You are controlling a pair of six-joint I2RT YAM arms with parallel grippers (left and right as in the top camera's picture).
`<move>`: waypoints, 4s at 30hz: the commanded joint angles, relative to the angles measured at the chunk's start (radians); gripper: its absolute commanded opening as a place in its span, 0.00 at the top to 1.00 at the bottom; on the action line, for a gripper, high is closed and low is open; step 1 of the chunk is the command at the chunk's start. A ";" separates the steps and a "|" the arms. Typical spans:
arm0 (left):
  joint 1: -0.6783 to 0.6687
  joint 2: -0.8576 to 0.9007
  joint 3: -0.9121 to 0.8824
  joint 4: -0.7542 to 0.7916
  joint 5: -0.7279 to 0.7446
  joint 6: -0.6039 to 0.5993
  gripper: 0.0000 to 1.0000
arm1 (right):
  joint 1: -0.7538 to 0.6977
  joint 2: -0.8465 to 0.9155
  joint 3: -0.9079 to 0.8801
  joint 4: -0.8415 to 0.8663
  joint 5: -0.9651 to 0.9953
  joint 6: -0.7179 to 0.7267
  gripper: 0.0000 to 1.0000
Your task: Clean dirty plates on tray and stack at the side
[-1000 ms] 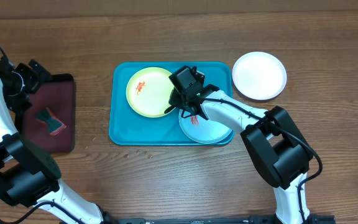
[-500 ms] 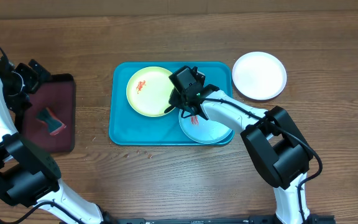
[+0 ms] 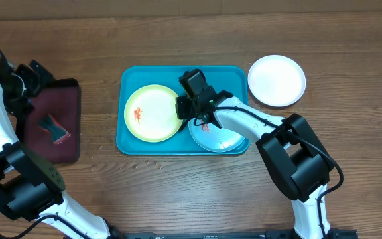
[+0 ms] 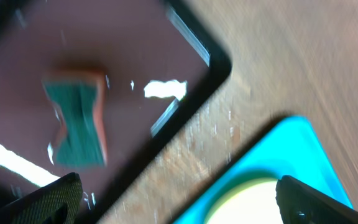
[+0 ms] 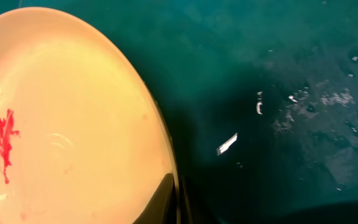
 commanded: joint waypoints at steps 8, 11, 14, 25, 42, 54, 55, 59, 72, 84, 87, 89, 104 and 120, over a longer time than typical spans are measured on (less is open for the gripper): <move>-0.004 0.002 0.010 -0.028 -0.193 -0.033 0.00 | 0.016 -0.017 0.000 0.016 -0.028 -0.067 0.96; -0.004 0.008 -0.015 -0.029 -0.369 -0.122 0.00 | 0.016 -0.017 0.000 0.027 -0.028 -0.066 0.96; -0.004 0.011 -0.069 -0.010 -0.382 -0.133 0.00 | 0.016 -0.017 0.000 0.037 -0.028 -0.066 0.96; -0.005 0.024 -0.348 0.233 -0.307 -0.134 0.20 | 0.016 -0.017 0.000 0.027 -0.028 -0.066 0.96; -0.006 0.156 -0.366 0.350 -0.286 -0.115 0.30 | 0.016 -0.017 0.000 0.019 -0.028 -0.066 0.96; -0.006 0.156 -0.335 0.272 -0.359 -0.112 0.96 | 0.016 -0.017 0.000 0.018 -0.028 -0.066 0.96; -0.006 0.156 -0.319 0.243 -0.359 -0.112 0.96 | 0.016 -0.017 0.000 0.017 -0.028 -0.066 0.96; -0.006 0.156 -0.227 0.129 -0.341 -0.112 0.96 | 0.016 -0.017 0.000 0.018 -0.028 -0.066 0.96; -0.044 0.161 -0.130 0.060 -0.404 -0.111 0.96 | 0.016 -0.017 0.000 0.031 -0.020 -0.044 0.96; -0.081 0.078 -0.100 0.010 -0.243 -0.034 0.96 | 0.014 -0.001 -0.001 -0.039 0.080 0.098 0.96; -0.102 -0.003 -0.094 0.019 -0.150 -0.008 0.96 | 0.014 -0.001 -0.001 -0.037 0.074 0.080 0.96; -0.126 -0.055 -0.094 0.028 -0.097 0.019 0.96 | 0.014 -0.001 -0.001 -0.031 0.074 0.080 0.96; -0.525 -0.063 -0.208 0.043 -0.080 0.053 0.96 | 0.014 0.000 -0.001 -0.026 0.074 0.123 0.95; -0.737 0.157 -0.297 0.190 -0.080 0.027 0.96 | 0.014 0.000 -0.001 -0.054 0.047 0.144 0.95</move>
